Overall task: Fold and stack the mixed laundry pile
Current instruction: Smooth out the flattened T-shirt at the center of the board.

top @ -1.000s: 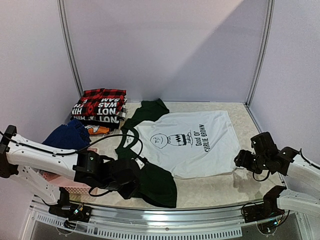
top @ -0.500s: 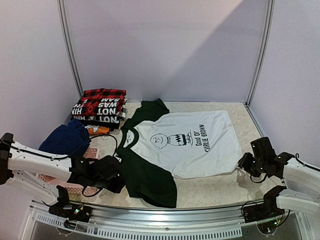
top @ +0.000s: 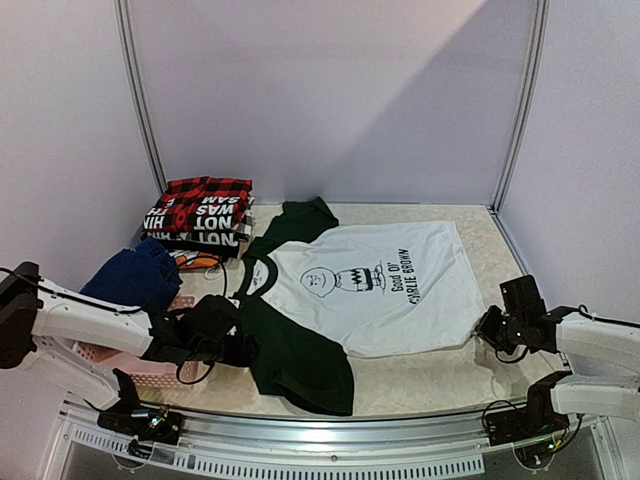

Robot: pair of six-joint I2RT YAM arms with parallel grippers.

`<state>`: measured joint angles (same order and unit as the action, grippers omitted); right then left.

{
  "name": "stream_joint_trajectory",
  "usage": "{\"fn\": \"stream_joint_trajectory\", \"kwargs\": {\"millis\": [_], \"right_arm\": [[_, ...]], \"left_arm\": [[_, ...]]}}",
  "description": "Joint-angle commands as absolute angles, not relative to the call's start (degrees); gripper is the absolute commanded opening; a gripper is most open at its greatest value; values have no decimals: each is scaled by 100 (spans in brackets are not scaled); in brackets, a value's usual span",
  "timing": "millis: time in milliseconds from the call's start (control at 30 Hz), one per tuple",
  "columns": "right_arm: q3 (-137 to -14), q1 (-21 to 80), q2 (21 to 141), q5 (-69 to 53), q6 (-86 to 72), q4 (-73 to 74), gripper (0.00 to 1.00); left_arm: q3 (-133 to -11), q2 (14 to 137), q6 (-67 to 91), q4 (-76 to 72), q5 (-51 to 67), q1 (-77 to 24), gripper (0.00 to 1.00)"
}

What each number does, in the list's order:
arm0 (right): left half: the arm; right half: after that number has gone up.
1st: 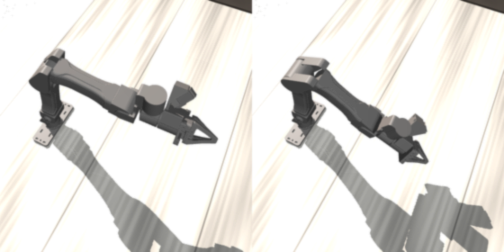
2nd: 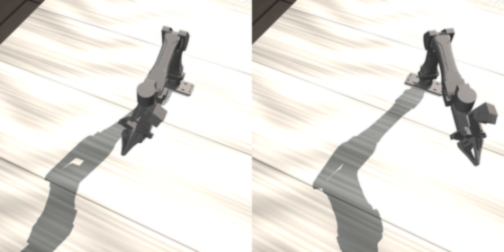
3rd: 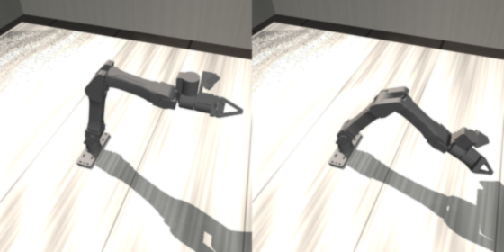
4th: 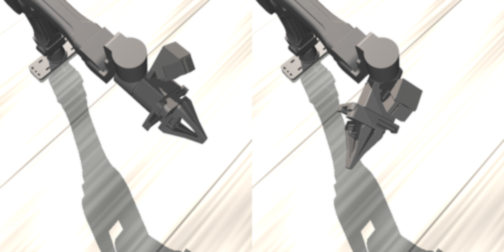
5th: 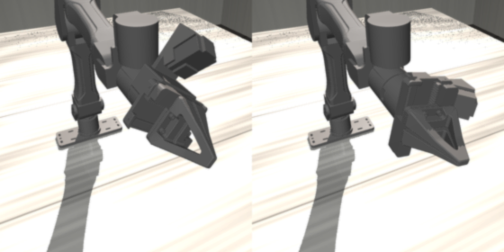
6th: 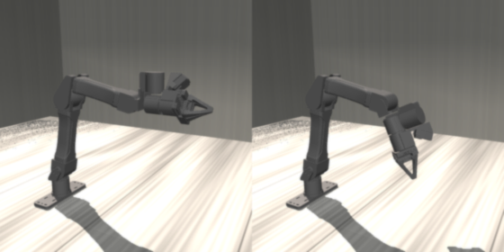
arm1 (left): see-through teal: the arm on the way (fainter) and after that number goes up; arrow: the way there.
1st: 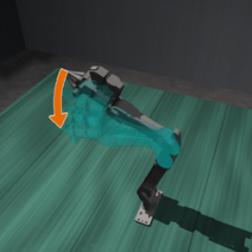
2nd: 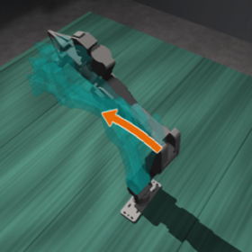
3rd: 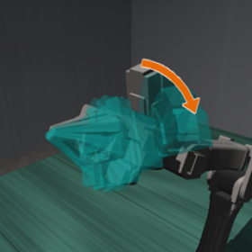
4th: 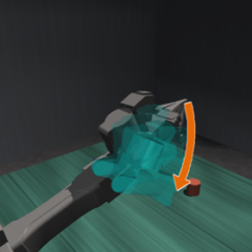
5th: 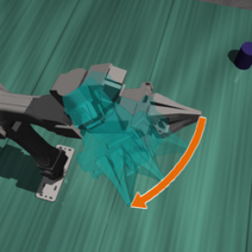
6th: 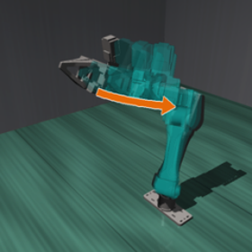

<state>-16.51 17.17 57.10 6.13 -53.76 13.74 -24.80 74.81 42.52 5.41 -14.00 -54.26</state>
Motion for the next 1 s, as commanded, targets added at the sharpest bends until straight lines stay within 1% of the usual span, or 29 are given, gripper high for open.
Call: {"fn": "stream_joint_trajectory", "kwargs": {"millis": [0, 100, 167, 200, 233, 267, 333, 400, 433, 667, 800, 867, 900, 967], "right_arm": [[-1591, 1689, 5814, 558, -5360, 1140, 22], [-1600, 1691, 5771, 516, -5363, 1280, 14], [-1565, 1693, 5688, 481, -5382, 1330, 11], [-1559, 1685, 5631, 490, -5401, 1358, 3], [-1556, 1688, 5578, 530, -5417, 1397, 1], [-1555, 1693, 5567, 580, -5450, 1389, 1], [-1585, 1690, 5600, 629, -5474, 1407, 7], [-1636, 1685, 5689, 639, -5476, 1439, 18], [-1647, 1687, 5715, 646, -5476, 1449, 21], [-1926, 1687, 6028, 697, -5413, 1610, 25], [-2141, 1690, 6467, 639, -5297, 1589, 25], [-2231, 1683, 6615, 616, -5214, 1542, 23], [-2259, 1686, 6670, 615, -5186, 1552, 21], [-2307, 1689, 6754, 634, -5132, 1597, 11]], "left_arm": [[-2489, 7723, 4249, -125, -1227, -5318, 52], [-2506, 7801, 4263, -212, -1213, -5317, 46], [-2487, 7813, 4270, -268, -1212, -5317, 39], [-2475, 7827, 4264, -305, -1224, -5317, 35], [-2464, 7837, 4258, -360, -1241, -5317, 31], [-2445, 7854, 4248, -405, -1250, -5310, 26], [-2420, 7888, 4225, -483, -1248, -5301, 22], [-2388, 7889, 4218, -536, -1252, -5300, 19], [-2372, 7877, 4212, -556, -1253, -5300, 18], [-2308, 7881, 4158, -697, -1205, -5300, 17], [-2197, 7940, 4157, -929, -1183, -5300, 17], [-2155, 7997, 4158, -1035, -1182, -5293, 17], [-2133, 8029, 4153, -1085, -1172, -5291, 17], [-2135, 8108, 4136, -1166, -1135, -5287, 16]]}}
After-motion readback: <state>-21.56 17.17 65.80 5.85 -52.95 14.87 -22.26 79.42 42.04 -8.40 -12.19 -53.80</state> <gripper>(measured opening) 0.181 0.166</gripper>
